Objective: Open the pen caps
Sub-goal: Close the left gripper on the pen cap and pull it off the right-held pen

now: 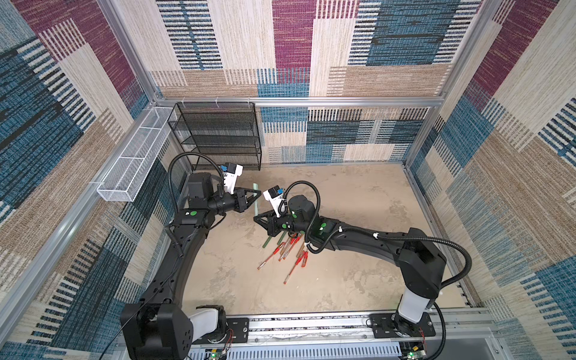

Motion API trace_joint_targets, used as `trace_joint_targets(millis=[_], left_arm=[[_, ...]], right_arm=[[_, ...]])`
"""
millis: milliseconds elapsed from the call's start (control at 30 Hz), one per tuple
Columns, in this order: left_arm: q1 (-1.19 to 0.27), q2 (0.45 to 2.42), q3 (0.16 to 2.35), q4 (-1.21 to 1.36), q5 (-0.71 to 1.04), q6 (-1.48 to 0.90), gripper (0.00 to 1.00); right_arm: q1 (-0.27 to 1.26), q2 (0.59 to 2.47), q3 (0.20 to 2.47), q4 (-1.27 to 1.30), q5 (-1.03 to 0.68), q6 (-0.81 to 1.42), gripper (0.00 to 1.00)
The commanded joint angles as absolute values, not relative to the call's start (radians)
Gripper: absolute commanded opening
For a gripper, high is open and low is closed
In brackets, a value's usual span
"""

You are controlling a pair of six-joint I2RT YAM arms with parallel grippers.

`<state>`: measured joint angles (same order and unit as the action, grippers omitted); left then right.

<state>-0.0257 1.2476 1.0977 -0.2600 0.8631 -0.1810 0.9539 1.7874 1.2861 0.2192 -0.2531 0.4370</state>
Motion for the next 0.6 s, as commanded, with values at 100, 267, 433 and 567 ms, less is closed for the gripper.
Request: trace_joint_targets(millis=[100, 267, 433, 567], left_arm=[[-0.026, 1.247, 1.104, -0.288, 0.842, -0.155, 0.0], [-0.028, 1.237, 1.086, -0.284, 0.857, -0.154, 0.0], [-0.028, 1.228, 1.067, -0.277, 0.861, -0.159, 0.0], [-0.028, 1.228, 1.057, -0.264, 0.867, -0.165, 0.0]], right_arm=[[0.963, 1.797, 1.302, 0.225, -0.242, 0.403, 0.0], [0.962, 1.801, 1.328, 0.215, -0.232, 0.402, 0.22], [0.944, 1.837, 1.399, 0.18, -0.224, 0.402, 0.4], [0.929, 1.848, 1.425, 0.186, -0.226, 0.396, 0.28]])
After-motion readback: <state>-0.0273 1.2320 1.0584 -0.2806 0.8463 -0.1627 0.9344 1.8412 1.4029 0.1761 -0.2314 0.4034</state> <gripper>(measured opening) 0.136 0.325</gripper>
